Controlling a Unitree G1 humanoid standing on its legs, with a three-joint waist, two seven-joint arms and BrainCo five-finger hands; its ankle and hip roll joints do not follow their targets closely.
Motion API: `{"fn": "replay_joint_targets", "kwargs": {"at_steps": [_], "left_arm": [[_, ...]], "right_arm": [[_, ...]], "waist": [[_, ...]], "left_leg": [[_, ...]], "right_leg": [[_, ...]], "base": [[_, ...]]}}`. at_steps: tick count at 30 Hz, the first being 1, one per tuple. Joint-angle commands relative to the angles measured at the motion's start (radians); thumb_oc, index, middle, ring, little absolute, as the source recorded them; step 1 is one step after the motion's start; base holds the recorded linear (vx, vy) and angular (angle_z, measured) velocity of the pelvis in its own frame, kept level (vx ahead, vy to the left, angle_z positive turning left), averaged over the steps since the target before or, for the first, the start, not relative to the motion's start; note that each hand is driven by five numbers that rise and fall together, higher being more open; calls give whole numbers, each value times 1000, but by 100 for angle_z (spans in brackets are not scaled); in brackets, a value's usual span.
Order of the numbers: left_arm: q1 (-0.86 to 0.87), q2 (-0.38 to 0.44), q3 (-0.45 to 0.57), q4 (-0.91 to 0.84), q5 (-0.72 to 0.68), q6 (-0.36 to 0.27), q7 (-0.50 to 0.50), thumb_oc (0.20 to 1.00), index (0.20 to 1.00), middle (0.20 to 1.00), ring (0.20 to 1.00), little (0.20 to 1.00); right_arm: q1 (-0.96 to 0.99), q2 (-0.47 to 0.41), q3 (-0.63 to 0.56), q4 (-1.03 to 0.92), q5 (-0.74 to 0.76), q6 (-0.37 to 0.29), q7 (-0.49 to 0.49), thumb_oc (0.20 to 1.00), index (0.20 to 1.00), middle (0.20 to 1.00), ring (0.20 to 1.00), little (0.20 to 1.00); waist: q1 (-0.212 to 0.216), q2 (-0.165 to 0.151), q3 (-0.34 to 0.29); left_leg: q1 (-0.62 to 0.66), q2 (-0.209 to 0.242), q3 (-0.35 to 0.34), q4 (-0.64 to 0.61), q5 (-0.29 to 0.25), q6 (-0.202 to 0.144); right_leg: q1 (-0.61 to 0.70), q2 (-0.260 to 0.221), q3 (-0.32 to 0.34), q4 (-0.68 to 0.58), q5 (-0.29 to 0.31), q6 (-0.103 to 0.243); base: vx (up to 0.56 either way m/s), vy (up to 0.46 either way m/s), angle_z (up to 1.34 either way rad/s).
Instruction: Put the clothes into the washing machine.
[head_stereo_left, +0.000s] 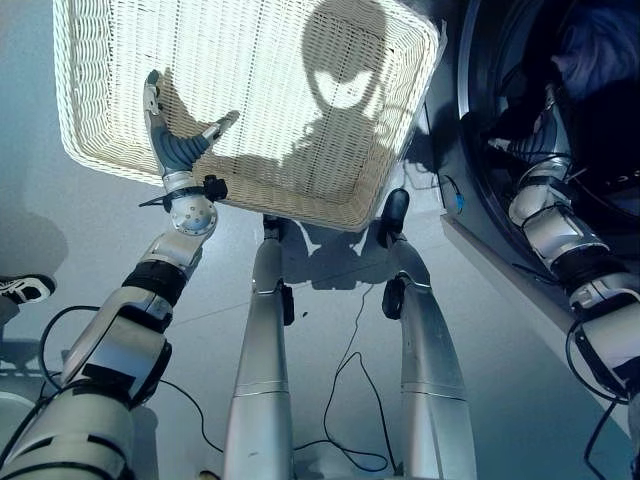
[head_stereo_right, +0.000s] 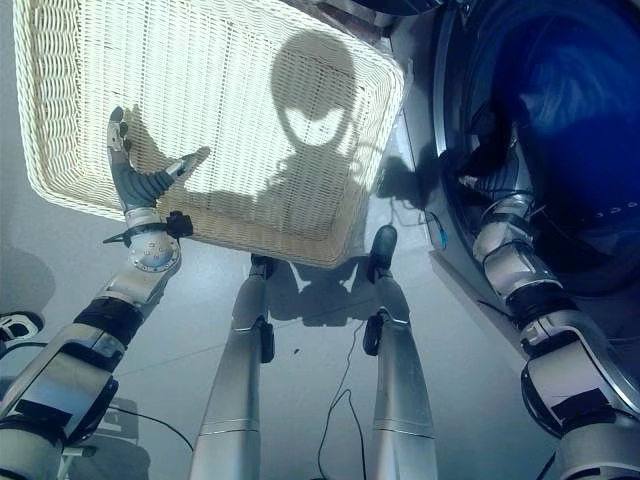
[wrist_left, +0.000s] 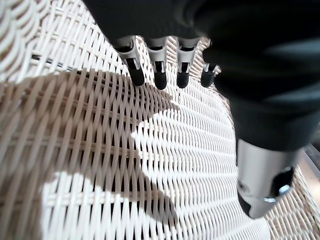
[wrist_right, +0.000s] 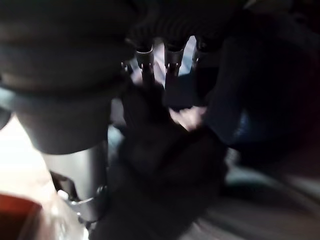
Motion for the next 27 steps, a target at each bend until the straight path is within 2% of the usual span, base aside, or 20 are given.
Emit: {"fn": "replay_joint_targets", "kwargs": {"at_steps": [1,4,7,8,10,11,12,13,21,27], "left_arm": [[-37,-41,59,26,23,-45,-12,1000,1000,1000,1000,1000],[-46,-44,54,36,20,-48,-19,1000,1000,1000,1000,1000],[-54,-51,50,44,20,-53,-28,1000,1000,1000,1000,1000],[-61,-53,48,47,18,-51,-30,1000,1000,1000,1000,1000],[-63,-57,43,43,13,-50,-30,1000,1000,1000,1000,1000],[-64,-58,39,40,12,-48,-28,1000,1000,1000,1000,1000],[-63,-59,36,36,10,-49,-26,1000,1000,1000,1000,1000],[-68,-56,32,35,2,-47,-28,1000,1000,1000,1000,1000],[-72,-48,29,15,-13,-45,-31,1000,1000,1000,1000,1000],[-71,-48,34,9,-23,-51,-35,1000,1000,1000,1000,1000]], "right_arm": [[-15,-24,65,90,-22,5,43,1000,1000,1000,1000,1000],[-41,-16,84,154,-43,46,56,1000,1000,1000,1000,1000],[-86,-12,112,210,-72,148,72,1000,1000,1000,1000,1000],[-112,-14,124,230,-115,207,103,1000,1000,1000,1000,1000],[-146,-19,154,262,-165,258,129,1000,1000,1000,1000,1000],[-161,-23,171,276,-217,279,134,711,711,711,711,711],[-171,-27,182,282,-242,291,139,272,272,272,272,272],[-187,-30,198,288,-269,309,139,200,200,200,200,200],[-239,-50,231,265,-382,363,120,200,200,200,200,200],[-248,-53,239,267,-392,355,117,200,200,200,200,200]], "waist": [[1,29,-22],[6,33,-22],[15,39,-22],[18,42,-22],[24,48,-22],[27,52,-22],[29,54,-22],[32,57,-22],[34,61,-22],[35,63,-22]], "left_leg": [[-2,-41,15,88,-88,49],[-2,-43,14,85,-84,49],[-7,-46,9,89,-82,51],[-7,-48,6,88,-81,51],[-6,-49,4,84,-78,51],[-6,-49,3,83,-75,51],[-5,-50,2,81,-72,52],[-7,-51,1,81,-69,52],[-14,-56,-7,74,-65,51],[-17,-59,-9,70,-64,51]], "right_leg": [[29,46,-29,-36,56,59],[29,46,-30,-39,60,59],[28,43,-32,-44,64,59],[29,44,-31,-46,65,59],[30,40,-35,-48,68,58],[30,40,-35,-48,68,58],[31,39,-36,-49,70,58],[30,38,-37,-46,69,57],[24,41,-32,-54,69,58],[22,41,-33,-58,69,57]], "base": [[0,0,0],[0,0,0],[0,0,0],[0,0,0],[0,0,0],[0,0,0],[0,0,0],[0,0,0],[0,0,0],[0,0,0]]}}
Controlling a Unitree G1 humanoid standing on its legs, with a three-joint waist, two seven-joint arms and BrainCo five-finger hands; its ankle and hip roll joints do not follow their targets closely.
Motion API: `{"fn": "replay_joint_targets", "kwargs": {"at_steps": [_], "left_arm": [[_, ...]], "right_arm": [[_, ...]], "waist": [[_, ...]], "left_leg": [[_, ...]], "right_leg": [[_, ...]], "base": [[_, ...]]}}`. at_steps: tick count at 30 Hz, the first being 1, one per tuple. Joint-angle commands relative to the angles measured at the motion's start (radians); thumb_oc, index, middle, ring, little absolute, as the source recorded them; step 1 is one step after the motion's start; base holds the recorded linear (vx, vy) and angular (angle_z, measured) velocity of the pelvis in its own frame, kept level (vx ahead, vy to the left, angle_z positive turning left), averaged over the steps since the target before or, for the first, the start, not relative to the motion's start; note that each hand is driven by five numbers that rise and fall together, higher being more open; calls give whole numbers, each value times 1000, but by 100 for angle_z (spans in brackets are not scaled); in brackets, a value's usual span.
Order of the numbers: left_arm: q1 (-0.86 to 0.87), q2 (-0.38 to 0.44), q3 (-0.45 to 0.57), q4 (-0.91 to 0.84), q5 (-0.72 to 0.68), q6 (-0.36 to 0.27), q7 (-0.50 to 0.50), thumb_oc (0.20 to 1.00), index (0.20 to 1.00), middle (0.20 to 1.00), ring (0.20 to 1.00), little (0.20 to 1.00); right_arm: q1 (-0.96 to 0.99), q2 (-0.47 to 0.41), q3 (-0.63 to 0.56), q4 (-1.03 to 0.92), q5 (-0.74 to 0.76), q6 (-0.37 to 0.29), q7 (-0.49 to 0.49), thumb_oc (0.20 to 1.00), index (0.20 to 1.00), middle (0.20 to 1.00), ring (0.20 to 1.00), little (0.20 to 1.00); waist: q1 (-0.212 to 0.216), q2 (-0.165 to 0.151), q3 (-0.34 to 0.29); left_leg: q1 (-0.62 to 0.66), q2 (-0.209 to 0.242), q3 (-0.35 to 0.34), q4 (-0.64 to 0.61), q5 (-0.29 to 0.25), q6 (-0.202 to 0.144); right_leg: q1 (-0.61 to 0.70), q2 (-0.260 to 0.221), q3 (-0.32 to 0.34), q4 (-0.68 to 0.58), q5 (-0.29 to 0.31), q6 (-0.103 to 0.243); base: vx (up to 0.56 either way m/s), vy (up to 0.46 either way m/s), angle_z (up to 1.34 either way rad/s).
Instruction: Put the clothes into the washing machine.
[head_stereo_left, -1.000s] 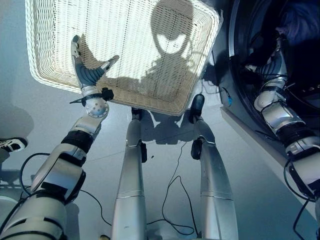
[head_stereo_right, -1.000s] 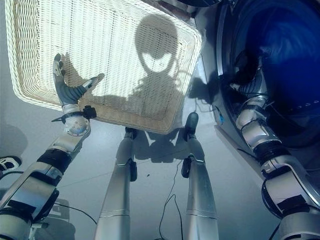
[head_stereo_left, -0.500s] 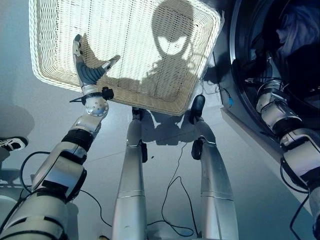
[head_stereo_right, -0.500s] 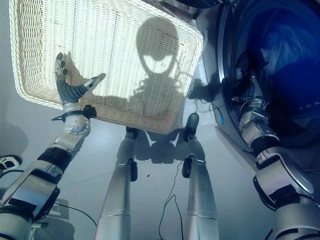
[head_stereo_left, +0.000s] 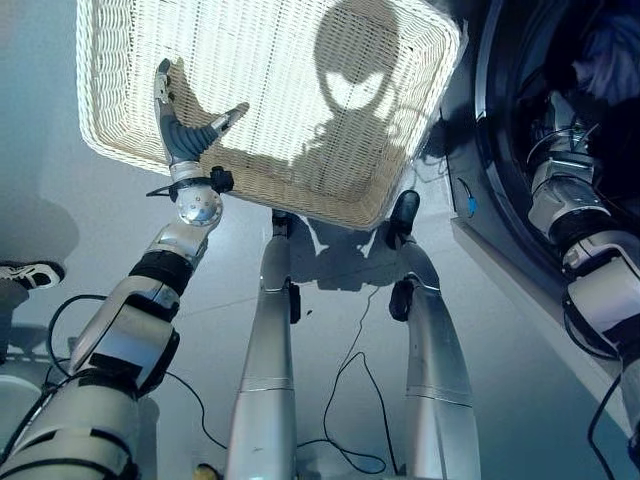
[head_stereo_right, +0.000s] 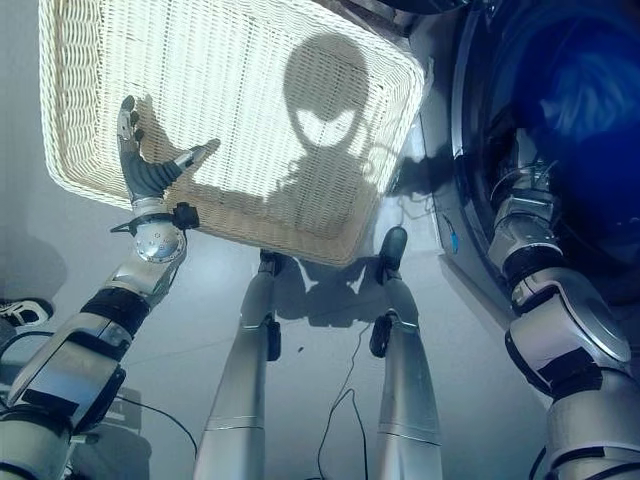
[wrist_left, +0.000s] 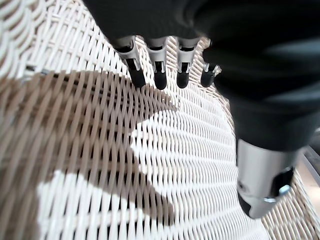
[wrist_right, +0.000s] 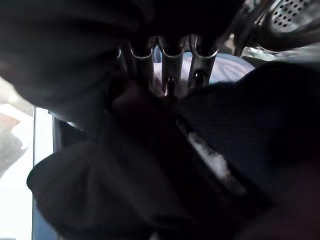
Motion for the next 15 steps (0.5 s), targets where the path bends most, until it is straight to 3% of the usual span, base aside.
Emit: {"fn": "replay_joint_targets", "kwargs": {"at_steps": [1,7,8,10,12,15], "left_arm": [[-13,-26,40,-17,-13,-46,6,1000,1000,1000,1000,1000],[-1,-27,44,-18,-18,-51,2,1000,1000,1000,1000,1000],[-2,-26,43,-19,-19,-49,2,1000,1000,1000,1000,1000],[-3,-21,42,-17,-26,-50,0,1000,1000,1000,1000,1000],[0,-12,49,-11,-34,-53,-12,1000,1000,1000,1000,1000],[58,6,80,-24,-27,-81,-17,1000,1000,1000,1000,1000]], "right_arm": [[-5,-61,76,45,-27,19,-7,200,200,200,200,200],[15,-58,72,49,-1,-1,-11,200,200,200,200,200],[15,-58,70,48,59,-1,-24,200,200,200,200,200],[14,-64,57,42,231,6,-57,200,200,200,200,200],[8,-78,-1,40,545,12,-146,200,200,200,200,200],[44,-120,-218,51,875,-74,-265,200,200,200,200,200]], "waist": [[-25,58,-19],[-22,58,-19],[-22,59,-19],[-23,60,-19],[-24,59,-19],[-26,54,-19]], "left_leg": [[-25,-53,-7,92,-78,55],[-15,-53,-7,92,-83,55],[-15,-53,-8,91,-81,56],[-17,-53,-8,95,-83,56],[-13,-52,-9,101,-88,54],[-6,-48,-14,107,-107,51]], "right_leg": [[31,47,-34,-69,74,61],[40,49,-33,-70,68,59],[39,49,-34,-68,68,58],[35,52,-31,-62,68,57],[38,54,-28,-60,66,55],[50,58,-25,-68,65,58]], "base": [[0,0,0],[0,0,0],[0,0,0],[0,0,0],[0,0,0],[0,0,0]]}}
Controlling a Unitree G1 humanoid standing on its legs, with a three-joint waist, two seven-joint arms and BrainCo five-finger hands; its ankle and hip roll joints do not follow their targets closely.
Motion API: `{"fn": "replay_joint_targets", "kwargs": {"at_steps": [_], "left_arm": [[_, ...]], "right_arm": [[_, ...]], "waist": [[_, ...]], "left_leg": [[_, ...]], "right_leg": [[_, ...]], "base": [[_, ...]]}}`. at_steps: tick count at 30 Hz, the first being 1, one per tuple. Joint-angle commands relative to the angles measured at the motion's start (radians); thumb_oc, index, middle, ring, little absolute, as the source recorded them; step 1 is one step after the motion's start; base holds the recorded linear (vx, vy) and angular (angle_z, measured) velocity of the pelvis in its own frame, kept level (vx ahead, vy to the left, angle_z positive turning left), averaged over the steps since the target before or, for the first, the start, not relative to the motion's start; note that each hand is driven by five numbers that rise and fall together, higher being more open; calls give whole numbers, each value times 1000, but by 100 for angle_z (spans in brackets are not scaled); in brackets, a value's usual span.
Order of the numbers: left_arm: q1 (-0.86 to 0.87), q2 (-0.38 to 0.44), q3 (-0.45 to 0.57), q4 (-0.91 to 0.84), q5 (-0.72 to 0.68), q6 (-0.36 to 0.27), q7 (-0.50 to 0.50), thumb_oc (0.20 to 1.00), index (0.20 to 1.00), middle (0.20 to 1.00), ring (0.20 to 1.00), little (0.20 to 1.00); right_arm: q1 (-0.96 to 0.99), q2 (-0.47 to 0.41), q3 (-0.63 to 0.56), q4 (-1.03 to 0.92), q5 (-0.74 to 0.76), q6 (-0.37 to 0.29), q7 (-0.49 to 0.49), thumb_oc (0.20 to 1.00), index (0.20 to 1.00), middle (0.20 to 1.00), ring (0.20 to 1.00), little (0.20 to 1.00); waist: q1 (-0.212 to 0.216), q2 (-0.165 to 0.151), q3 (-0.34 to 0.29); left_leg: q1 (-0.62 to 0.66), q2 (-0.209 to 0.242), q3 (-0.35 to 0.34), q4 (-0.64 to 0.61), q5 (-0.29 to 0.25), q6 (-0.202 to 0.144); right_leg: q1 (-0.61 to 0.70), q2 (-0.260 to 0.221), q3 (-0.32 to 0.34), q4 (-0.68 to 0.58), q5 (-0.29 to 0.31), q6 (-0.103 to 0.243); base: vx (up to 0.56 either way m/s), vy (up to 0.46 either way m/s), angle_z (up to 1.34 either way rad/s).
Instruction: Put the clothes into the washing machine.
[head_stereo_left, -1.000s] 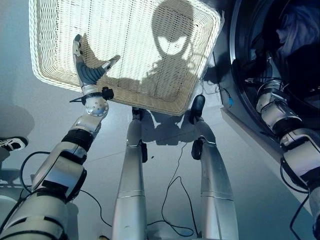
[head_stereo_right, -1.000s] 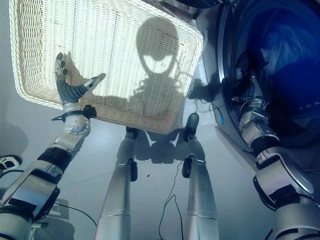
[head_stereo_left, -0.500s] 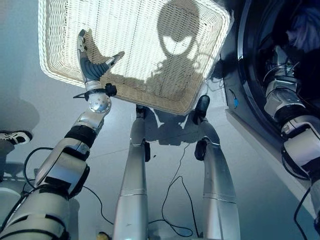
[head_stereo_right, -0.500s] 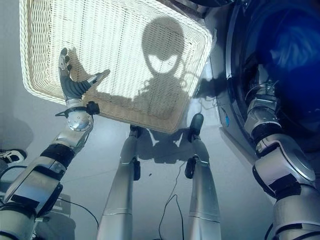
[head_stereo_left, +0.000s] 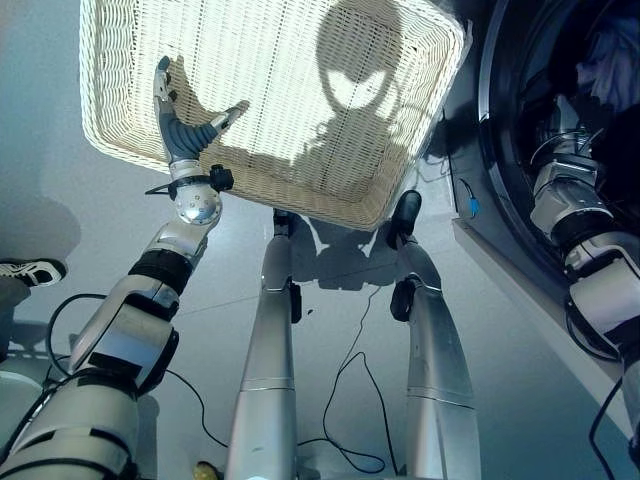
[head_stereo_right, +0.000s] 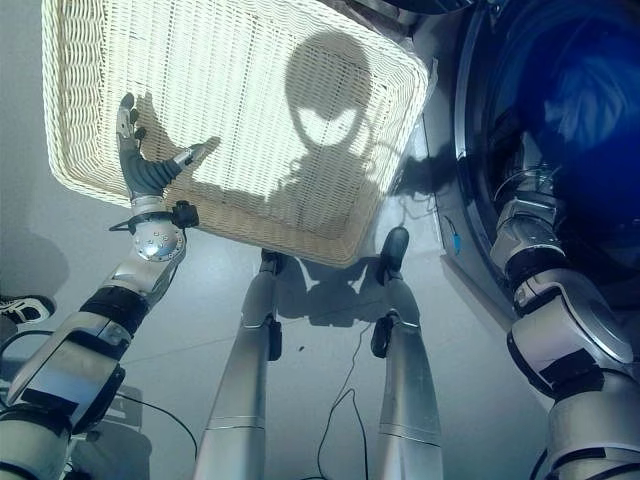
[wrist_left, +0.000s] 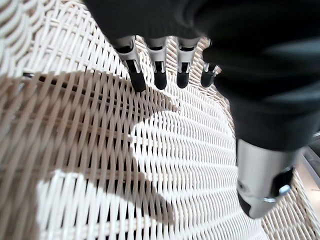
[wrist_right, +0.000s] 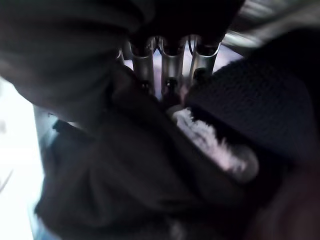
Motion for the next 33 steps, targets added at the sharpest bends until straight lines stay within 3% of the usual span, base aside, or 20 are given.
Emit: {"fn": "replay_joint_targets", "kwargs": {"at_steps": [1,3,6,12,16,20,21,22,23,24,27,29,31,33], "left_arm": [[86,0,86,-40,-9,-92,19,1000,1000,1000,1000,1000],[149,0,108,-85,21,-96,46,1000,1000,1000,1000,1000],[177,11,111,-126,25,-66,73,1000,1000,1000,1000,1000],[97,78,96,-96,-44,-20,29,1000,1000,1000,1000,1000],[69,105,78,-57,-76,-31,5,1000,1000,1000,1000,1000],[58,112,75,-43,-97,-35,-12,1000,1000,1000,1000,1000],[55,111,73,-42,-100,-33,-15,1000,1000,1000,1000,1000],[49,109,73,-38,-104,-31,-22,1000,1000,1000,1000,1000],[53,106,71,-36,-107,-33,-25,1000,1000,1000,1000,1000],[48,107,70,-34,-113,-35,-33,1000,1000,1000,1000,1000],[46,99,61,-26,-118,-40,-43,1000,1000,1000,1000,1000],[43,97,56,-28,-119,-45,-47,1000,1000,1000,1000,1000],[43,88,44,-36,-108,-46,-36,1000,1000,1000,1000,1000],[33,89,40,-43,-109,-43,-33,1000,1000,1000,1000,1000]], "right_arm": [[76,-132,-155,49,503,-126,-203,200,200,200,200,200],[139,-174,-301,39,702,-256,-261,200,200,200,200,200],[198,-225,-417,9,876,-387,-309,200,200,200,200,200],[153,-331,-424,11,1013,-478,-316,200,200,200,200,200],[124,-362,-423,49,988,-558,-344,200,200,200,200,200],[74,-355,-393,20,941,-552,-362,200,200,200,200,200],[66,-351,-384,25,937,-547,-337,464,464,464,464,464],[55,-344,-374,28,935,-527,-304,940,940,940,940,940],[55,-336,-364,30,942,-509,-262,1000,1000,1000,1000,1000],[45,-331,-350,36,909,-480,-224,1000,1000,1000,1000,1000],[25,-311,-292,45,754,-437,-243,1000,1000,1000,1000,1000],[-2,-298,-248,26,675,-373,-265,1000,1000,1000,1000,1000],[-34,-286,-174,6,472,-283,-298,1000,1000,1000,1000,1000],[-58,-279,-145,-13,493,-273,-303,1000,1000,1000,1000,1000]], "waist": [[-33,49,-19],[-38,38,-19],[-51,19,-19],[-70,-16,-19],[-71,-18,-19],[-67,-12,-19],[-66,-11,-19],[-65,-10,-19],[-62,-7,-19],[-60,-5,-19],[-51,-1,-19],[-45,0,-19],[-41,4,-19],[-40,7,-19]], "left_leg": [[-3,-47,-15,104,-114,52],[1,-43,-18,105,-124,54],[5,-38,-16,109,-131,55],[14,-34,-23,93,-122,54],[22,-36,-30,91,-122,55],[28,-40,-32,86,-125,55],[31,-40,-32,83,-124,55],[34,-40,-31,81,-123,54],[44,-38,-30,81,-131,53],[36,-41,-30,77,-120,54],[42,-40,-31,79,-128,55],[36,-44,-32,82,-128,56],[33,-44,-30,82,-128,58],[17,-46,-29,81,-118,59]], "right_leg": [[58,62,-25,-79,67,60],[65,63,-26,-83,69,64],[71,69,-25,-83,77,68],[80,77,-22,-100,93,71],[89,77,-22,-102,94,74],[96,75,-22,-111,89,71],[98,74,-24,-113,88,71],[101,73,-24,-116,87,70],[111,73,-24,-114,79,71],[104,69,-26,-118,85,69],[111,67,-30,-113,74,68],[108,66,-33,-115,73,67],[107,62,-40,-114,72,67],[93,60,-43,-115,77,65]], "base": [[0,0,0],[0,0,0],[0,0,0],[-2,-11,-2],[1,-26,-3],[0,0,0],[0,0,0],[0,0,0],[0,0,0],[0,0,0],[0,0,0],[0,0,0],[0,0,0],[0,0,0]]}}
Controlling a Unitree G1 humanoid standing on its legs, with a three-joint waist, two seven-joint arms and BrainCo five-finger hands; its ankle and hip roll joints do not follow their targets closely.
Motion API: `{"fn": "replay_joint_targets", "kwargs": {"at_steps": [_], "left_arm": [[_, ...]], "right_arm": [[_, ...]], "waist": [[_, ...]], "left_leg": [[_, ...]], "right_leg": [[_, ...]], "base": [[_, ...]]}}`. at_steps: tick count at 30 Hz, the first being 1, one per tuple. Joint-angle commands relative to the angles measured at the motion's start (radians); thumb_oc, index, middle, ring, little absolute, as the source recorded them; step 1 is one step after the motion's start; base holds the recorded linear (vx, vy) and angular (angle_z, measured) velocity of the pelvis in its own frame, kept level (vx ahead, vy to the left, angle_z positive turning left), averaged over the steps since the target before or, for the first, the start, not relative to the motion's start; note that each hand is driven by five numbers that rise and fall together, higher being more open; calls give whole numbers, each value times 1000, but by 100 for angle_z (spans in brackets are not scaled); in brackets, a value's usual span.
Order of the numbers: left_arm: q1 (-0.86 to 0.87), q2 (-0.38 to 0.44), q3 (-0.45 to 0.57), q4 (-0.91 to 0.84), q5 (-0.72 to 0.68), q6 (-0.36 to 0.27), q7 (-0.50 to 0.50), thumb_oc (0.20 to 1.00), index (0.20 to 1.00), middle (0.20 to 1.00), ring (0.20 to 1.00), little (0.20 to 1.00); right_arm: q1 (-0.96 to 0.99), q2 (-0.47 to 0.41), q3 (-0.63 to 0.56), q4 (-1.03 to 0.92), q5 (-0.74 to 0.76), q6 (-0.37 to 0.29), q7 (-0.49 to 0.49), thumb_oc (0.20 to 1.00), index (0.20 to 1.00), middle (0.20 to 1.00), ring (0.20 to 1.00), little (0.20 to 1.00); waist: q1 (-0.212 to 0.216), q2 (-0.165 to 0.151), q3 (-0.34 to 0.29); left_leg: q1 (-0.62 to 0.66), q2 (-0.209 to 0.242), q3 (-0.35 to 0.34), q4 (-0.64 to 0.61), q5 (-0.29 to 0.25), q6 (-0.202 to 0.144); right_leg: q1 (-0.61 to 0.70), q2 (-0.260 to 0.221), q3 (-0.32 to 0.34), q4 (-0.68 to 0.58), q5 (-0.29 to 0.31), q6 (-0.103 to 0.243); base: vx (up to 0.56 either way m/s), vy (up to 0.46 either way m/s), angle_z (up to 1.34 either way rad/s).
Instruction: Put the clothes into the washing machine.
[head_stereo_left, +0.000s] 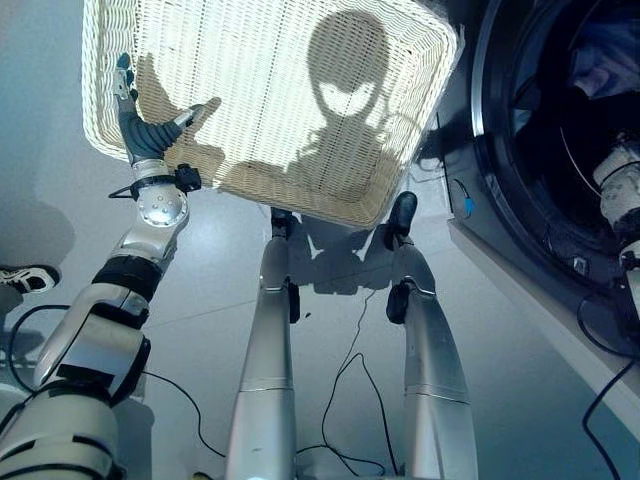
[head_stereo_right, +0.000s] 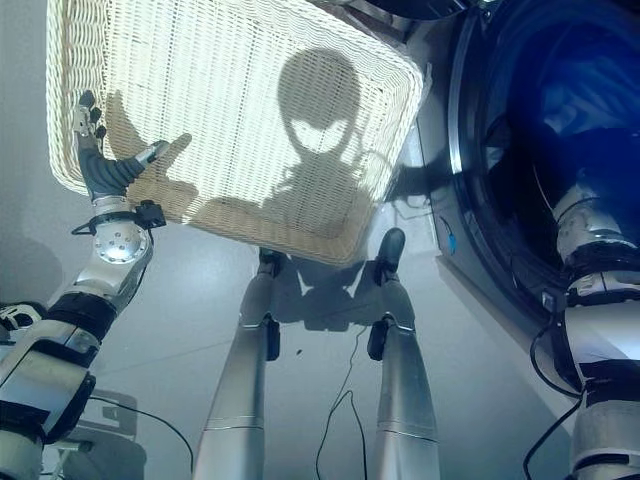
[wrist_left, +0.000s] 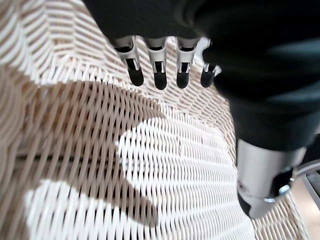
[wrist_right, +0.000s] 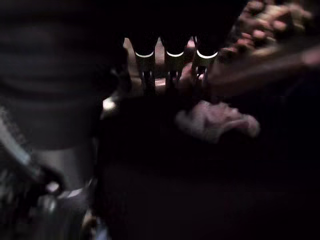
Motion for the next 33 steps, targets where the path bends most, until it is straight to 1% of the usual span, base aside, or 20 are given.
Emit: {"fn": "replay_joint_targets", "kwargs": {"at_steps": [1,3,4,5,8,9,10,12,13,14,17,18,19,21,23,26,30,32,33], "left_arm": [[-19,-24,43,3,-23,-39,13,1000,1000,1000,1000,1000],[-19,-28,45,9,-24,-46,8,1000,1000,1000,1000,1000],[-17,-34,47,10,-19,-51,10,1000,1000,1000,1000,1000],[-15,-38,47,9,-14,-55,13,1000,1000,1000,1000,1000],[-10,-50,45,4,3,-61,29,1000,1000,1000,1000,1000],[-6,-55,48,0,8,-61,38,1000,1000,1000,1000,1000],[3,-58,49,-3,10,-61,41,1000,1000,1000,1000,1000],[9,-66,52,-13,19,-58,55,1000,1000,1000,1000,1000],[5,-69,54,-16,24,-56,59,1000,1000,1000,1000,1000],[18,-77,58,-24,34,-55,66,1000,1000,1000,1000,1000],[27,-91,67,-34,54,-58,76,1000,1000,1000,1000,1000],[23,-90,68,-35,57,-58,77,1000,1000,1000,1000,1000],[37,-98,72,-38,65,-64,77,1000,1000,1000,1000,1000],[63,-115,83,-53,91,-68,83,1000,1000,1000,1000,1000],[77,-123,85,-64,107,-66,92,1000,1000,1000,1000,1000],[101,-136,94,-72,130,-67,101,1000,1000,1000,1000,1000],[133,-154,108,-91,149,-63,110,1000,1000,1000,1000,1000],[157,-168,119,-96,165,-71,108,1000,1000,1000,1000,1000],[159,-169,120,-97,166,-71,109,1000,1000,1000,1000,1000]], "right_arm": [[-68,-144,85,-1,-83,34,-51,1000,1000,1000,1000,1000],[-64,-132,72,5,-68,3,-53,1000,1000,1000,1000,1000],[-54,-121,59,10,-65,-31,-65,1000,1000,1000,1000,1000],[-43,-115,47,6,-65,-50,-77,1000,1000,1000,1000,1000],[0,-91,12,-25,-100,-110,-123,1000,1000,1000,1000,1000],[20,-79,-2,-48,-138,-123,-138,1000,1000,1000,1000,1000],[36,-73,-9,-58,-157,-127,-144,1000,1000,1000,1000,1000],[72,-55,-20,-116,-246,-126,-173,1000,1000,1000,1000,1000],[77,-51,-20,-135,-278,-125,-181,1000,1000,1000,1000,1000],[116,-38,-22,-185,-336,-125,-203,1000,1000,1000,1000,1000],[174,-11,-7,-293,-474,-107,-224,1000,1000,1000,1000,1000],[176,-9,-7,-304,-492,-103,-225,1000,1000,1000,1000,1000],[207,1,-2,-340,-523,-99,-223,1000,1000,1000,1000,1000],[286,32,-4,-433,-608,-93,-196,1000,1000,1000,1000,1000],[323,46,-9,-465,-629,-95,-179,1000,1000,1000,1000,1000],[405,77,-17,-520,-669,-116,-125,1000,1000,1000,1000,1000],[477,108,8,-588,-741,-105,-60,1000,1000,1000,1000,1000],[529,138,17,-616,-778,-129,-17,1000,1000,1000,1000,1000],[532,139,17,-619,-781,-129,-14,1000,1000,1000,1000,1000]], "waist": [[1,17,-22],[1,19,-22],[1,21,-22],[1,23,-22],[-2,28,-22],[-5,30,-22],[-5,30,-22],[-9,31,-22],[-12,31,-22],[-14,33,-22],[-23,33,-22],[-25,33,-22],[-26,32,-22],[-34,32,-22],[-36,31,-22],[-44,29,-22],[-49,27,-22],[-55,26,-22],[-56,26,-22]], "left_leg": [[16,-45,-23,62,-117,45],[17,-45,-20,61,-119,46],[15,-45,-18,62,-120,47],[12,-45,-17,63,-120,47],[5,-45,-16,64,-121,49],[1,-45,-14,68,-122,49],[10,-44,-12,71,-131,49],[8,-45,-8,73,-132,50],[-2,-47,-7,72,-123,50],[7,-45,-3,72,-131,50],[4,-46,4,76,-133,50],[-7,-47,4,76,-125,50],[5,-47,7,79,-135,51],[8,-47,10,78,-134,52],[10,-47,11,79,-134,53],[18,-48,15,90,-137,57],[43,-46,26,88,-134,60],[70,-42,38,78,-129,60],[73,-42,39,77,-129,60]], "right_leg": [[36,49,-41,-26,17,55],[37,48,-42,-25,14,54],[35,46,-42,-25,14,55],[33,45,-42,-25,14,56],[24,43,-39,-22,15,58],[19,43,-37,-19,15,59],[27,44,-35,-15,7,60],[23,44,-33,-13,7,61],[12,43,-32,-15,15,61],[19,43,-29,-12,7,62],[13,42,-24,-10,6,64],[3,41,-24,-11,13,63],[13,42,-22,-10,6,64],[13,45,-14,-9,5,64],[13,46,-10,-8,4,63],[18,44,-4,0,4,64],[35,41,-3,1,6,64],[58,41,1,-9,12,65],[61,41,1,-10,12,65]], "base": [[0,0,0],[0,0,0],[0,0,0],[0,0,0],[0,0,0],[0,0,0],[0,0,0],[-6,17,0],[-5,31,-1],[0,0,0],[-15,20,0],[0,0,0],[0,0,0],[-20,51,-1],[-9,25,-1],[-4,8,-1],[-14,20,-1],[-38,47,-2],[-33,35,-1]]}}
